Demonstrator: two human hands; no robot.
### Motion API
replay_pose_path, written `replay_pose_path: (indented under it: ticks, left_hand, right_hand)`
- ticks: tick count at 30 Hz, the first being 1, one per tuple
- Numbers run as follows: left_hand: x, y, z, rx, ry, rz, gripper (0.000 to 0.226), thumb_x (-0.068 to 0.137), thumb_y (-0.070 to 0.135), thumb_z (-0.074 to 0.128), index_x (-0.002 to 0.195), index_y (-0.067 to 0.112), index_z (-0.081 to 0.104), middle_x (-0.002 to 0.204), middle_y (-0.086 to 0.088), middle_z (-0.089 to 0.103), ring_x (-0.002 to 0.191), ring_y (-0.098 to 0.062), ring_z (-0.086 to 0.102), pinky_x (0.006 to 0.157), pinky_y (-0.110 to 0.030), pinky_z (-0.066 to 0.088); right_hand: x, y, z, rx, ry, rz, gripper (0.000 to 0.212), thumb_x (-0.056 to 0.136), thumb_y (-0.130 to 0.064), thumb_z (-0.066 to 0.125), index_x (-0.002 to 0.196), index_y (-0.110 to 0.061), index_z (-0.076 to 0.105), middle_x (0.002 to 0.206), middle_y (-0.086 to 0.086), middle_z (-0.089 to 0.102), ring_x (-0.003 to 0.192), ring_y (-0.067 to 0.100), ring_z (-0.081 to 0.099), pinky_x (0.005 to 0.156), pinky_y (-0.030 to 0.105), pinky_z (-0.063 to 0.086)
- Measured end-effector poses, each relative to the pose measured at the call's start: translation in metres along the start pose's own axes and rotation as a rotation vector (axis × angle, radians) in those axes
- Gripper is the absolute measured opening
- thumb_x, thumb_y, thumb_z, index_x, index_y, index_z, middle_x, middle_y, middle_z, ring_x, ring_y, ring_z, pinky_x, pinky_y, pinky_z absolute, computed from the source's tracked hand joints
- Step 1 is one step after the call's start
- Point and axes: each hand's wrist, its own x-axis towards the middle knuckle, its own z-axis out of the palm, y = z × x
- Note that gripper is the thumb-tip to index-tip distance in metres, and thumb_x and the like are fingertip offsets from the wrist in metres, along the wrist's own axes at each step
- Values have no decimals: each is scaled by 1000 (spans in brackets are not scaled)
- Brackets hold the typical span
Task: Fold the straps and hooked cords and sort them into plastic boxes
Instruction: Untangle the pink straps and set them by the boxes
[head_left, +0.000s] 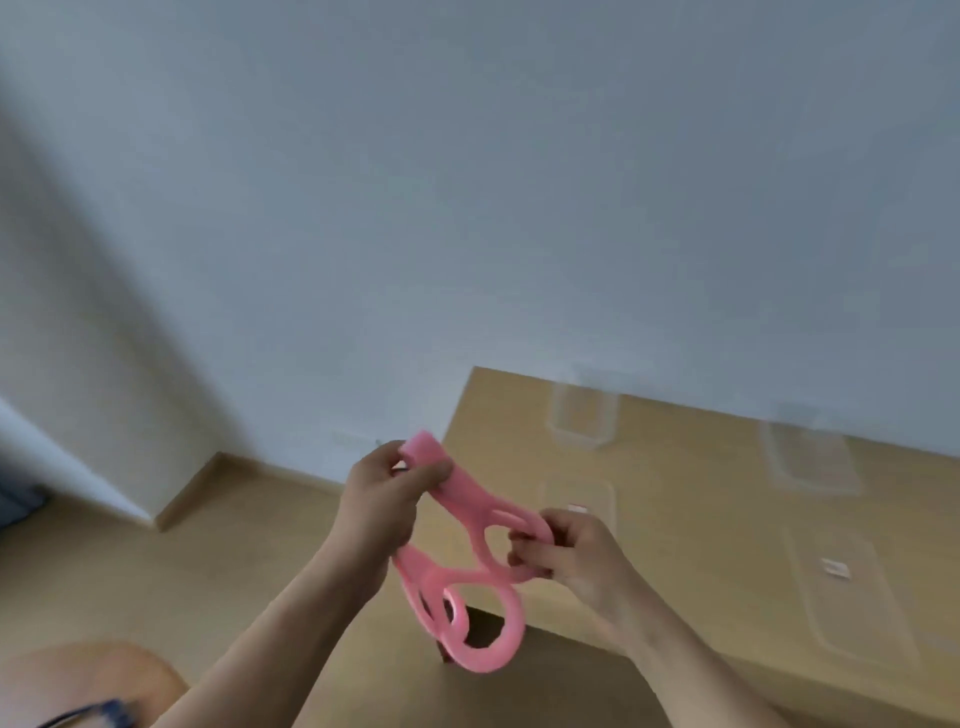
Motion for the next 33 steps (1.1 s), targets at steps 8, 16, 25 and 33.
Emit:
replay_pose_path:
  ticks: [8,16,25,33]
  left_hand:
    - [80,-75,79,338,-218,-273,8,83,22,81,85,15,79,52,3,49,38,-10,35,40,-25,32]
    - [135,-75,119,486,-289,-281,43,86,48,79,90,7,66,75,-9,66,44,-15,47,40,-22,37]
    - [147,-29,145,23,-467,-563,46,87,48,79,68,13,57,57,0,49,39,-14,37,42,-22,32]
    - [178,-18,147,-479,-62,-803,52,92,52,71,65,16,46,50,1,38,41,-13,36,51,-28,37]
  right_hand:
    - [31,43,-89,62,439,269,26,79,5,66,93,-15,76,83,4,73,69,15,67,57,26,51]
    - [108,45,-131,-97,693,296,31,82,5,56,91,-20,72,98,2,73,96,21,68,78,29,55]
    - [107,31,-91,-154,495,204,17,89,-34,69,105,-29,73,114,-6,69,110,18,65,88,27,49]
    - [71,36,-56,142,1,222,38,95,-49,61,114,-19,72,111,2,72,104,19,67,93,38,54]
